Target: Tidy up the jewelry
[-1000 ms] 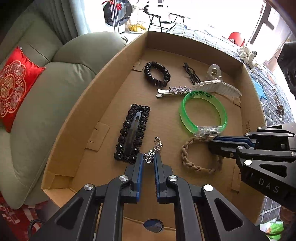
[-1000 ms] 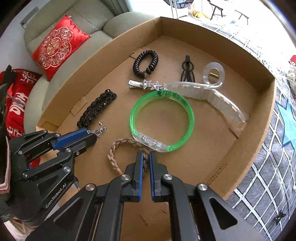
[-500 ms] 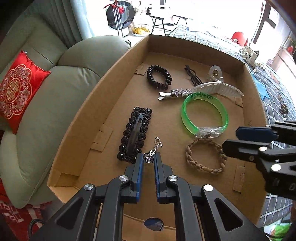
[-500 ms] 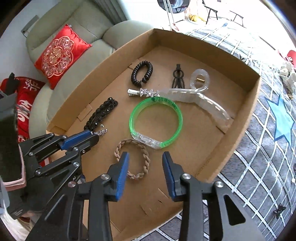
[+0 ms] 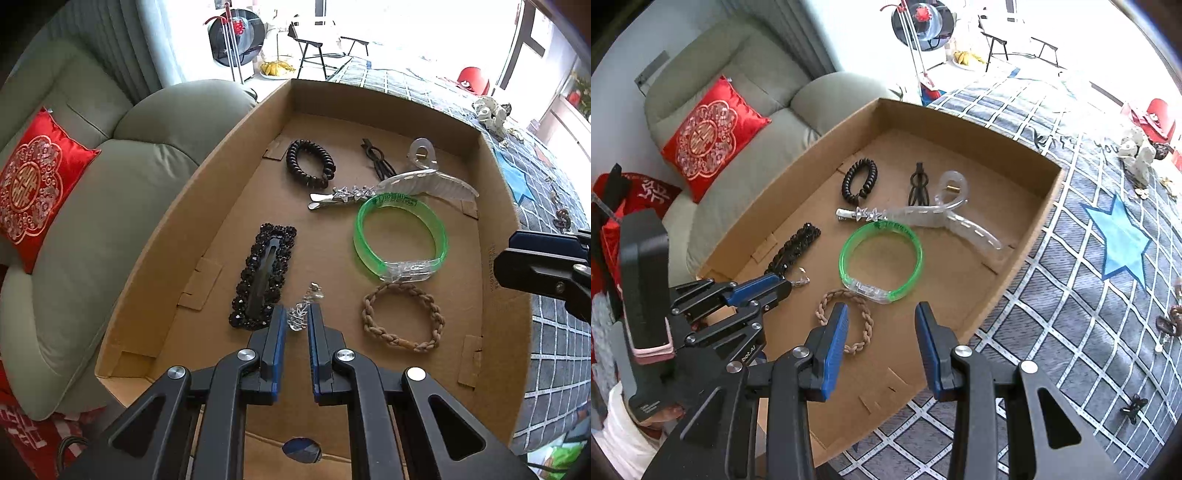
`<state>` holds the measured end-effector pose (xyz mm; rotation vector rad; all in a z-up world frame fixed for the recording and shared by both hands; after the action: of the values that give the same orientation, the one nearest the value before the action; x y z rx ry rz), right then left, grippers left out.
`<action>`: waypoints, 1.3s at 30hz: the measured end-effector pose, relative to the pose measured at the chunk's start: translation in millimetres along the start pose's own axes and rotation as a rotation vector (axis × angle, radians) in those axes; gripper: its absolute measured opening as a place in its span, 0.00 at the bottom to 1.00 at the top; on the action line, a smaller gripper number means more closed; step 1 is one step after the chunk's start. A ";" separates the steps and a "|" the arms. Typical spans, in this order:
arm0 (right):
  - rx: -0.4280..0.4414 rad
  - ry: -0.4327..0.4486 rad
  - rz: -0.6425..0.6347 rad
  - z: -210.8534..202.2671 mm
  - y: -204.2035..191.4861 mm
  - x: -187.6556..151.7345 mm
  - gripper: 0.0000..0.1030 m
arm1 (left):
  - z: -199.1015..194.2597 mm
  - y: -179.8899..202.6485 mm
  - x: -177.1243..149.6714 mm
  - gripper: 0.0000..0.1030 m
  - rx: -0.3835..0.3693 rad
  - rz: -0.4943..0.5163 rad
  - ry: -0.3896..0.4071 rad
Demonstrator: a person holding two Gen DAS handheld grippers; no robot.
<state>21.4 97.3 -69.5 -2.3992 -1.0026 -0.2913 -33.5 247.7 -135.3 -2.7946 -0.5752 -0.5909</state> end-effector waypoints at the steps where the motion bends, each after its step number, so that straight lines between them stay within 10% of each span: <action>1: 0.001 0.004 0.001 -1.1 0.4 -0.6 0.40 | -0.4 0.0 0.8 0.17 0.000 0.000 0.001; 3: 0.000 0.009 0.004 -3.2 1.5 -1.5 0.39 | -3.4 -1.3 2.0 0.98 0.011 -0.010 0.017; 23: 0.000 0.044 0.001 -12.7 -2.0 -8.3 0.43 | -23.4 -4.9 5.8 1.00 0.043 -0.040 0.087; 39: -0.046 0.083 -0.027 -21.3 -6.7 -8.1 0.71 | -35.2 -13.4 1.0 1.00 0.076 -0.077 0.107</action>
<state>11.0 85.0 -52.1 -2.3948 -1.0018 -0.4242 -50.2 249.7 -101.7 -2.6613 -0.6714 -0.7132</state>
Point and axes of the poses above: each gripper's, at about its wrist camera, not at the fingertips, and z roughly the way its jaws point, y to its right, x to its top, the point moved 9 cm from there along z, roughly the way its jaws point, and after that the axes turned 9 degrees about x, right-handed, at the moved point
